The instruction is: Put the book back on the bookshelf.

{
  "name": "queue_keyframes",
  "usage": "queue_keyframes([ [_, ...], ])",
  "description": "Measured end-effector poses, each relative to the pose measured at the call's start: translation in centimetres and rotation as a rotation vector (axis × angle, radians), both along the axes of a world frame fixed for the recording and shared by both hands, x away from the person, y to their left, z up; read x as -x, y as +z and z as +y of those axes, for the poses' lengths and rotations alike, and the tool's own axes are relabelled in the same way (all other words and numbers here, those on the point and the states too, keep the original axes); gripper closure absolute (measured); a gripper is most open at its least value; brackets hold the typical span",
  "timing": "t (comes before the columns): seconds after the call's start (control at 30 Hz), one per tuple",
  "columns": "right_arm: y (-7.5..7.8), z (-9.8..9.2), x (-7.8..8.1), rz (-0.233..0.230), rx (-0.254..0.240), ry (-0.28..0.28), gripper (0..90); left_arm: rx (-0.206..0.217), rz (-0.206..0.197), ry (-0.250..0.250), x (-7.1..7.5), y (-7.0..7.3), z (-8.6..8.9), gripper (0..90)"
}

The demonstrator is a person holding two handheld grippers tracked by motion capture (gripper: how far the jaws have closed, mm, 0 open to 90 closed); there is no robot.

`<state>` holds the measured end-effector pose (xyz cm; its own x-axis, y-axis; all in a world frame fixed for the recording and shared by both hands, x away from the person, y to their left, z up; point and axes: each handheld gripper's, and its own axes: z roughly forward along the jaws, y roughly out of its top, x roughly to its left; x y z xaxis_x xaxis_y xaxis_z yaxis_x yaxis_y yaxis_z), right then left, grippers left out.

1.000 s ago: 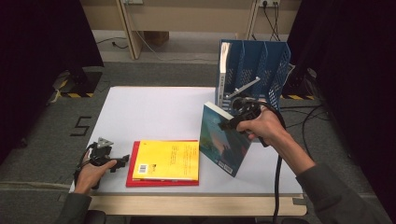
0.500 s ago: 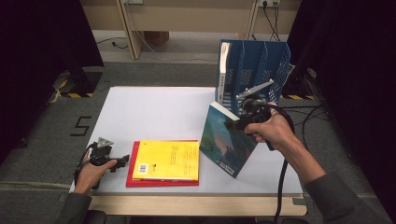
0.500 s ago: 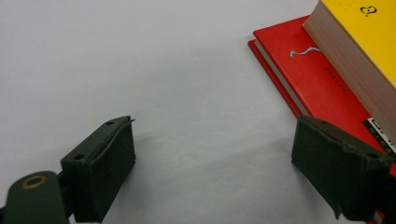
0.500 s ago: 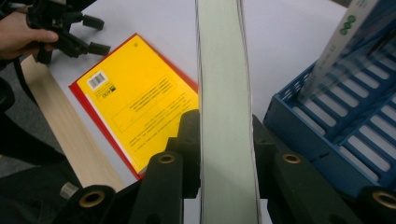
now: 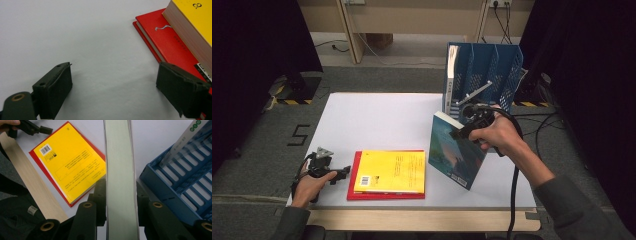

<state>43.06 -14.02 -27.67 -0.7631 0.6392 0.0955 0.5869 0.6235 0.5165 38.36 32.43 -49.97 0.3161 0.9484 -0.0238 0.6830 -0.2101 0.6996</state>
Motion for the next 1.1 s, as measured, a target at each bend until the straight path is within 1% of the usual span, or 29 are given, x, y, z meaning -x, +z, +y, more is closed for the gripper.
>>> queue_keyframes([
  [0.07,-0.2,0.4,0.0,0.016,0.022,-0.008,70.4,0.000,0.000,0.000,0.0,0.0,0.0,12.2],
  [0.1,-0.5,0.7,-0.3,0.032,0.032,-0.004,70.4,0.000,-0.001,0.000,0.0,0.0,0.0,12.2],
  [0.13,-0.5,0.7,-0.3,0.032,0.032,-0.004,70.4,0.001,-0.002,0.001,0.0,0.0,0.0,12.2],
  [0.2,-0.9,0.9,-0.5,0.053,0.041,0.008,69.8,0.001,-0.002,0.001,0.0,0.0,0.0,12.2],
  [0.23,-1.0,1.1,-0.6,0.061,0.061,0.010,70.6,0.001,-0.002,0.000,0.0,0.0,0.0,12.2],
  [0.33,-1.0,1.1,-0.5,0.060,0.062,0.015,71.6,0.000,0.000,0.000,0.0,0.0,0.0,12.2],
  [0.37,-1.0,1.1,-0.5,0.048,0.064,0.022,72.5,0.001,0.000,0.000,0.0,0.0,0.0,12.2],
  [0.43,-1.0,1.1,-0.5,0.043,0.064,0.029,72.7,0.000,0.000,0.000,0.0,0.0,0.0,12.2],
  [0.53,-0.9,0.7,-0.3,0.023,0.044,0.023,73.4,0.000,0.000,-0.001,0.0,0.0,0.0,12.2],
  [0.6,-0.8,0.6,-0.3,0.022,0.038,0.027,73.4,0.002,0.000,0.000,0.0,0.0,0.0,12.2],
  [0.67,-0.7,0.2,-0.1,0.008,0.020,0.024,73.4,0.001,0.000,0.000,0.0,0.0,0.0,12.2],
  [0.7,-0.6,-0.1,0.0,0.012,0.012,0.024,73.4,0.001,0.000,0.000,0.0,0.0,0.0,12.1],
  [0.73,-0.5,-0.3,0.1,-0.001,0.002,0.017,73.4,-0.001,0.003,-0.001,0.0,0.0,0.0,12.2],
  [0.77,-0.3,-0.6,0.2,-0.001,-0.007,0.013,73.4,-0.001,0.003,-0.001,0.0,0.0,0.0,12.1],
  [0.83,0.0,-1.3,0.5,-0.017,-0.021,0.002,73.4,-0.001,0.004,-0.001,0.0,0.0,0.0,12.2],
  [0.87,0.1,-1.8,0.9,-0.040,-0.026,-0.011,73.4,-0.001,0.004,0.000,0.0,0.0,0.0,12.1],
  [0.97,0.3,-2.1,1.3,-0.048,-0.031,-0.017,73.4,-0.001,0.004,0.000,0.0,0.0,0.0,12.1],
  [1.0,0.4,-2.3,1.5,-0.059,-0.035,-0.022,73.4,-0.001,0.004,0.000,0.0,0.0,0.0,12.1],
  [1.1,1.0,-2.8,1.9,-0.072,-0.057,-0.030,73.4,0.001,0.002,0.000,0.0,0.0,0.0,12.1],
])
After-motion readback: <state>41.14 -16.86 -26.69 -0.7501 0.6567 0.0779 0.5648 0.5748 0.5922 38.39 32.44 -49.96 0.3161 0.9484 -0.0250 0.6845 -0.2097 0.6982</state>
